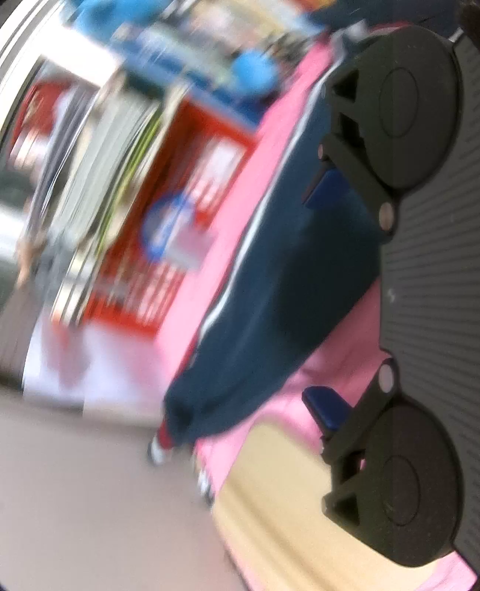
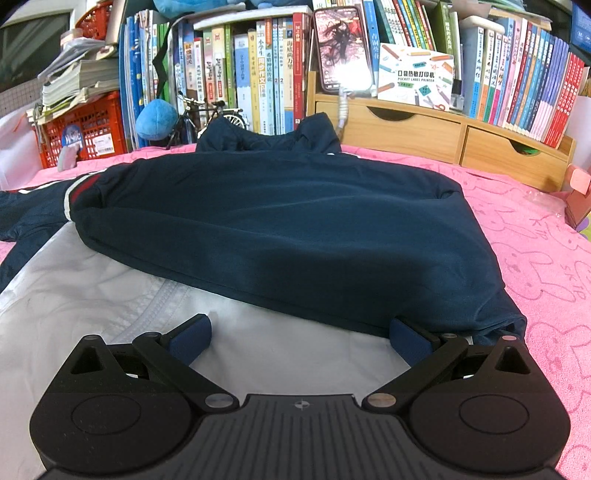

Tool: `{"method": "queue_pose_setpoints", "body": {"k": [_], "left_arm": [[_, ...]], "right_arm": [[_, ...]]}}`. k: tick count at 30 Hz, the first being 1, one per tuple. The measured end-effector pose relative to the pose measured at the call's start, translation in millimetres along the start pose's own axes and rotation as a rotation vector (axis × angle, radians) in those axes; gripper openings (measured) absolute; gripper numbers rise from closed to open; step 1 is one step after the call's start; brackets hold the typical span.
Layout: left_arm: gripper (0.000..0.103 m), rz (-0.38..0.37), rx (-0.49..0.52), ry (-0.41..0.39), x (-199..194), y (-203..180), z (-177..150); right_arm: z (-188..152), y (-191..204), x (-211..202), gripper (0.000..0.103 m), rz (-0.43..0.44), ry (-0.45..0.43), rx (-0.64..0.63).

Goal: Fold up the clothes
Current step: 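Grasp the striped cuff with the left gripper and lift it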

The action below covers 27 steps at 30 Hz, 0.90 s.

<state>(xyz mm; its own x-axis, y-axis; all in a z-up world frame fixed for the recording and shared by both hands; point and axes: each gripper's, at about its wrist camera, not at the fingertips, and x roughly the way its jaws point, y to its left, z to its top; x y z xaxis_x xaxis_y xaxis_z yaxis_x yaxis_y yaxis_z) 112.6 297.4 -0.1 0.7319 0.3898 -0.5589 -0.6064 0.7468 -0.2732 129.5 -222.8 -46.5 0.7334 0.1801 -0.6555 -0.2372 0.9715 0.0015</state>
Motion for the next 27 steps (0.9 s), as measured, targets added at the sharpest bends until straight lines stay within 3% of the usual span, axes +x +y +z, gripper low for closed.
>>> {"method": "queue_pose_setpoints", "body": {"k": [8,13,14,15,16,17,18,24,27], "left_arm": [[0.102,0.2,-0.046,-0.065,41.5,29.0,27.8],[0.086,0.281,-0.09,-0.08,72.0,45.6,46.5],[0.071,0.29,-0.101,-0.066,78.8,49.1,49.4],[0.044,0.298,-0.111,-0.054,84.3,53.0,51.5],[0.027,0.323,-0.099,-0.066,85.8,53.5,52.7],[0.011,0.297,-0.098,-0.055,87.5,54.9,54.5],[0.009,0.279,-0.102,-0.065,83.7,54.5,54.9],[0.008,0.176,-0.067,-0.177,41.7,38.9,51.6],[0.008,0.08,-0.022,-0.233,7.3,13.0,49.3]], "right_arm": [[0.0,0.1,0.3,0.103,-0.002,0.0,0.001],[-0.2,0.4,0.3,0.103,-0.003,0.0,0.001],[-0.2,0.5,0.2,0.103,-0.003,0.0,0.001],[-0.3,0.4,0.1,0.103,-0.003,0.001,0.002],[-0.3,0.2,-0.1,0.103,-0.003,0.001,0.002],[-0.3,0.2,-0.1,0.103,-0.003,0.001,0.002],[-0.3,0.2,-0.2,0.103,-0.003,0.001,0.002],[0.1,0.0,-0.1,0.103,-0.001,0.002,0.004],[0.2,-0.2,-0.2,0.103,0.0,0.001,0.005]]}}
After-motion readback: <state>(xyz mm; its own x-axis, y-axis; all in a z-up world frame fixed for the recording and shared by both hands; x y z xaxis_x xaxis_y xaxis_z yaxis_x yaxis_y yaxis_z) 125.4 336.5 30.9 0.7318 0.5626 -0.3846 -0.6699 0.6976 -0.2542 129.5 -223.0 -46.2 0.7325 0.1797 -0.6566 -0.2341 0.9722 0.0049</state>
